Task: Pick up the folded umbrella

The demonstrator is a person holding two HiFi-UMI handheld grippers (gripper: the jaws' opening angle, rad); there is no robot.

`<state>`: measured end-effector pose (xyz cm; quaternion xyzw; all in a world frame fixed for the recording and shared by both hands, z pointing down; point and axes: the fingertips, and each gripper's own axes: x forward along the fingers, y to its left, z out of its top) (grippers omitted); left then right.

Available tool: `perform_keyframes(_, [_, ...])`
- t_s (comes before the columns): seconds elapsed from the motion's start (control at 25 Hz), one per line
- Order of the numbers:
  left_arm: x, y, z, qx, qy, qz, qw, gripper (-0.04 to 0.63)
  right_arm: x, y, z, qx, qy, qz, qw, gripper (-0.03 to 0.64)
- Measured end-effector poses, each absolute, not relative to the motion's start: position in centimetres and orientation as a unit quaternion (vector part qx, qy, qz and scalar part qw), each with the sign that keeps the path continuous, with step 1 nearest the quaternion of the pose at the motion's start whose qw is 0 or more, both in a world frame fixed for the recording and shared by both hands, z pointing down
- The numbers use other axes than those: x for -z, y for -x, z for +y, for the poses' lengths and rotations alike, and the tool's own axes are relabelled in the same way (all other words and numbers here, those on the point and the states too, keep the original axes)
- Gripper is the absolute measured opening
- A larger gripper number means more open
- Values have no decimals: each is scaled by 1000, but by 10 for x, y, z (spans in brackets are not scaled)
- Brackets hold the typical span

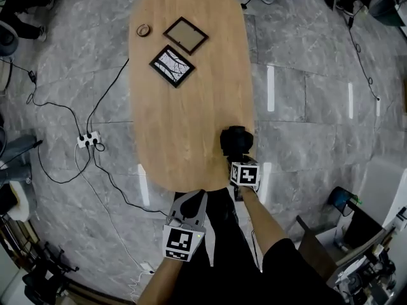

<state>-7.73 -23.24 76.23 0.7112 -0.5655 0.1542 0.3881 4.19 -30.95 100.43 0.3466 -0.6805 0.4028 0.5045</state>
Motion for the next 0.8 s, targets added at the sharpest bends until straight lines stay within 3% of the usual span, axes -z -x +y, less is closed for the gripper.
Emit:
perform_keyframes(0.6, [-772, 109, -217, -148, -682, -591, 406, 17, -1024, -39, -314, -362, -377, -657, 543, 278])
perform_keyframes(0.8, [-766, 109, -214, -152, -688, -586, 400, 16, -1020, -47, -316, -391, -375, -648, 535, 231])
